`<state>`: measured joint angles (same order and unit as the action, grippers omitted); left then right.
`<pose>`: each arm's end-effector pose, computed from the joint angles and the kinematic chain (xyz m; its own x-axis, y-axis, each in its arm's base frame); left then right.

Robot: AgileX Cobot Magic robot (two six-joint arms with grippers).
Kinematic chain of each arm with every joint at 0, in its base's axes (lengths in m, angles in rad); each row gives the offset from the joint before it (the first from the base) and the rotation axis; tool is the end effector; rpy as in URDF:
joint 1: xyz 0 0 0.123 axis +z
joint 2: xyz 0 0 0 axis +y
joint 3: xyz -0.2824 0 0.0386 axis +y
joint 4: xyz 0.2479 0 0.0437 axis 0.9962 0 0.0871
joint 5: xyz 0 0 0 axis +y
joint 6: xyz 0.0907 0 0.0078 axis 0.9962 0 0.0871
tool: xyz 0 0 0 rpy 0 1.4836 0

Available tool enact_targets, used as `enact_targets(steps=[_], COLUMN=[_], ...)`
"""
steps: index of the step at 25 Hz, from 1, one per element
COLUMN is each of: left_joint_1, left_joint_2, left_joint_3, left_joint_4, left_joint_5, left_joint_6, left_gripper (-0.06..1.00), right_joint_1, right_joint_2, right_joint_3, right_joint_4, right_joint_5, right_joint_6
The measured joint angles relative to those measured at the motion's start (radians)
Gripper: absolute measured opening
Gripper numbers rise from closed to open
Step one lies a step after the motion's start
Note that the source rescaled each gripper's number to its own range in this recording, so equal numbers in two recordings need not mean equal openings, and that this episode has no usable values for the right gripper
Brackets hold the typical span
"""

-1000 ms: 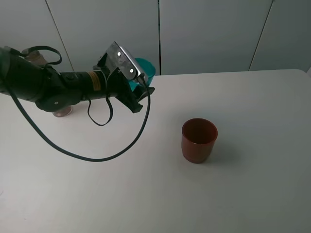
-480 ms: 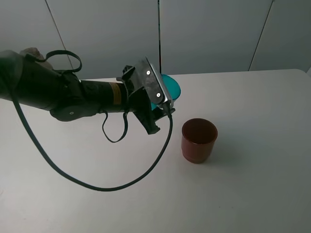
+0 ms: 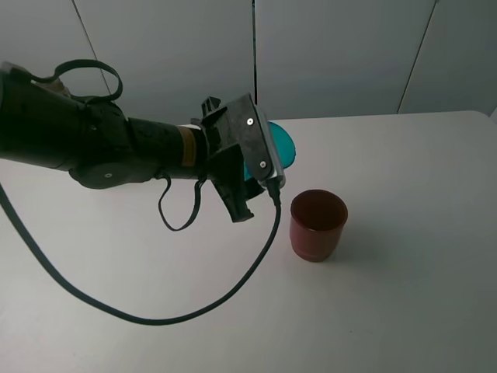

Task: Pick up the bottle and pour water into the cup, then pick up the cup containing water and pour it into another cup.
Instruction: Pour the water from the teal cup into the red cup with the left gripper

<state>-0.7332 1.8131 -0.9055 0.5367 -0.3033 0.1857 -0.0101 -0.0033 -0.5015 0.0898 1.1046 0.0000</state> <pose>0.2646 -0.2569 0.1717 0.1891 0.6886 -0.7000 0.8324 0.2657 0.4863 -0.0075 0.0074 0.2743 -0.4910 0.0453 -0.8700 -0.0400 0.9964 0.0744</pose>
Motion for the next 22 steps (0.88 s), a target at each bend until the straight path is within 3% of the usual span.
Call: enact_targets(steps=[16,22], left_joint_1=[-0.061,-0.095], left_joint_2=[-0.001,-0.001], left_joint_3=[-0.029,-0.124], left_joint_4=[0.014,0.018], left_joint_5=[0.16,0.318], left_joint_6=[0.137,0.183], left_gripper=[0.02,0.02], right_joint_1=[0.0,0.0], right_joint_2=[0.0,0.0], right_joint_3=[0.0,0.0], right_joint_4=[0.0,0.0], right_joint_5=[0.0,0.0], right_joint_6=[-0.007,-0.007])
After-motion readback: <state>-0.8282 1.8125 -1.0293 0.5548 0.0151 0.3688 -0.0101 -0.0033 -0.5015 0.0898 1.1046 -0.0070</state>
